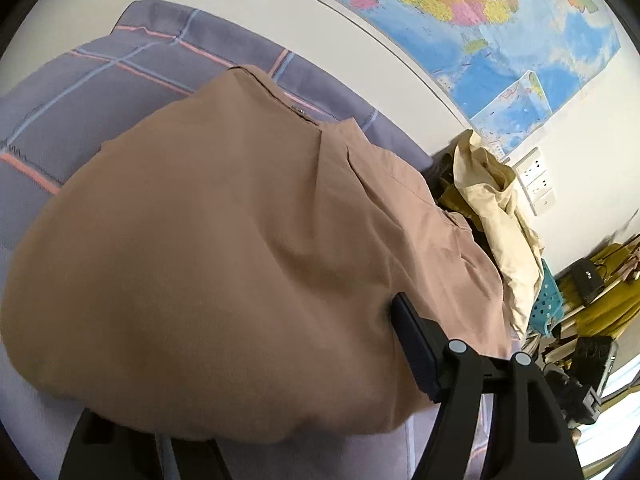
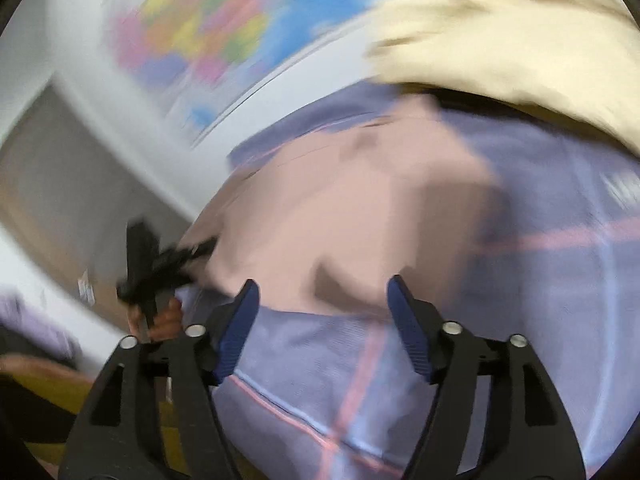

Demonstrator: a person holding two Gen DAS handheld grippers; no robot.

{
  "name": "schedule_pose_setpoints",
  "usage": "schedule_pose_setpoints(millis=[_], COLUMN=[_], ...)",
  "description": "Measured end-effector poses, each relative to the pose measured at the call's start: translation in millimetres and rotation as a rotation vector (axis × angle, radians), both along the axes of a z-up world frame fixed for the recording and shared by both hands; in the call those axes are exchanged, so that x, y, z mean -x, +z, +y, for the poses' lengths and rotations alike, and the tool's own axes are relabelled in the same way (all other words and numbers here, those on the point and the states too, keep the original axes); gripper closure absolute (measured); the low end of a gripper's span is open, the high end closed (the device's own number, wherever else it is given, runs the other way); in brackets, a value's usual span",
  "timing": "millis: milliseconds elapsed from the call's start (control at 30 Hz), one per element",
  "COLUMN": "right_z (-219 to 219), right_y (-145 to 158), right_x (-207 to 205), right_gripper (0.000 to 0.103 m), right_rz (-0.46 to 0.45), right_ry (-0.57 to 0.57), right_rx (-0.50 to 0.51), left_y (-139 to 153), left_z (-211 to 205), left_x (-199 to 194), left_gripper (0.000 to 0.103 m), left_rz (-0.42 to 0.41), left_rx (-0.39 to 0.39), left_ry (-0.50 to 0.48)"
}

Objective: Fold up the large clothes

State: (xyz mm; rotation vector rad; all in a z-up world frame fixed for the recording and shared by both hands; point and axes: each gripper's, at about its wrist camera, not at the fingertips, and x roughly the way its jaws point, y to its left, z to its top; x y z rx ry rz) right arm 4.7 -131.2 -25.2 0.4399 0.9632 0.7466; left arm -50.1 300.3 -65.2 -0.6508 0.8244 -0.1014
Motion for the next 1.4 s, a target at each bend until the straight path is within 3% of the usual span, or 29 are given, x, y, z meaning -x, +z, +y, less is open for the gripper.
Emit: schedule_pose_setpoints(millis=[100, 233, 467, 700, 800, 900, 933, 967, 1067, 1200, 1400], right_z=[-23.9, -15.0, 25.7, 50.7, 62.2, 66.1, 65.8, 66.1, 62.0, 58.9, 63.0], right_y=[-17.5, -39.2, -35.4, -39.9, -39.8, -42.7, -45.4, -50.4, -58.1, -57.4, -59.1], right_x=[-6.0, -23.7, -48.3, -79.8, -85.3, -87.8, -88.7, -90.6, -92.3, -93.2, -94.2], right_gripper=[0.029, 0.030, 0.019, 0.020, 0.020, 0.032, 0.052, 0.061, 0.062, 0.054, 0.066], right_rz=[0.110, 0.216, 0.182, 0.192, 0.183, 0.190, 0.199, 0.221, 0.239, 0.237, 0.236], right_ry=[-0.067, -0.055, 0.047, 0.100, 0.122, 0.136, 0.132, 0.136, 0.138, 0.119, 0.107], right_rx=[-0.054, -0.112, -0.079, -0.145, -0.123, -0.125, -0.124, -0.133, -0.180, -0.225, -0.194], left_y=[1.1, 1.8, 1.9, 2.8, 2.9, 1.7, 1.5, 1.5, 0.2, -0.4, 0.3], left_z=[-1.2, 0.1, 1.3, 2.6, 4.1, 4.4, 4.8, 5.3, 10.7, 13.7, 5.9], left_x=[-3.3, -4.0, -4.1, -9.2, -11.3, -12.7, -13.4, -14.1, -15.9, -18.7, -29.9], left_gripper=[0.034, 0.034, 0.034, 0.034, 0.035, 0.047, 0.050, 0.057, 0.059, 0.046, 0.043], left_rz=[0.008, 0.024, 0.031, 0.045, 0.045, 0.043, 0.046, 0.050, 0.055, 0.045, 0.072], left_rx=[-0.027, -0.043, -0.049, -0.043, -0.040, -0.070, -0.084, -0.094, -0.070, -0.017, -0.064], left_ry=[-0.008, -0.015, -0.032, -0.056, -0.051, -0.037, -0.032, -0.028, -0.030, -0.023, -0.015])
